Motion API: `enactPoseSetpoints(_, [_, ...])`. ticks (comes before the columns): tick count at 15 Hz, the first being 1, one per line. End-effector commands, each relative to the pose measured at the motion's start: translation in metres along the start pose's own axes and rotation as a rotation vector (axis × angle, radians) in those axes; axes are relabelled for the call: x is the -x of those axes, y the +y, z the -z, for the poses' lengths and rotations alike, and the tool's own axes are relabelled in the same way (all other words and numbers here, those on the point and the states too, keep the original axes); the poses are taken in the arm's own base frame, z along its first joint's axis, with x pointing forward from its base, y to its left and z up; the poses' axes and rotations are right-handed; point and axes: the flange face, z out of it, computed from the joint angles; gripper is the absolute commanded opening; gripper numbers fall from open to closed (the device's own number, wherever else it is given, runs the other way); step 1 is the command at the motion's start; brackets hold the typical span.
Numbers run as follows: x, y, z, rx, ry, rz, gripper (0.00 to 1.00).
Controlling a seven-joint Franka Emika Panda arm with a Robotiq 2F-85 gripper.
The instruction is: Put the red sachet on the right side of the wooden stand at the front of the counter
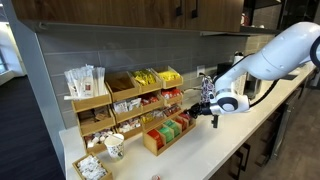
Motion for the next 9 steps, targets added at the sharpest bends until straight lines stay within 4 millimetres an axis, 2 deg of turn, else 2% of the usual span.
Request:
enactPoseSetpoints(1, [-0.0025, 0.0111, -0.0061, 0.032, 0.025, 0.034, 0.00])
enactPoseSetpoints(9, [0.0061, 0.0054, -0.0155, 0.013, -0.002, 0.052, 0.00])
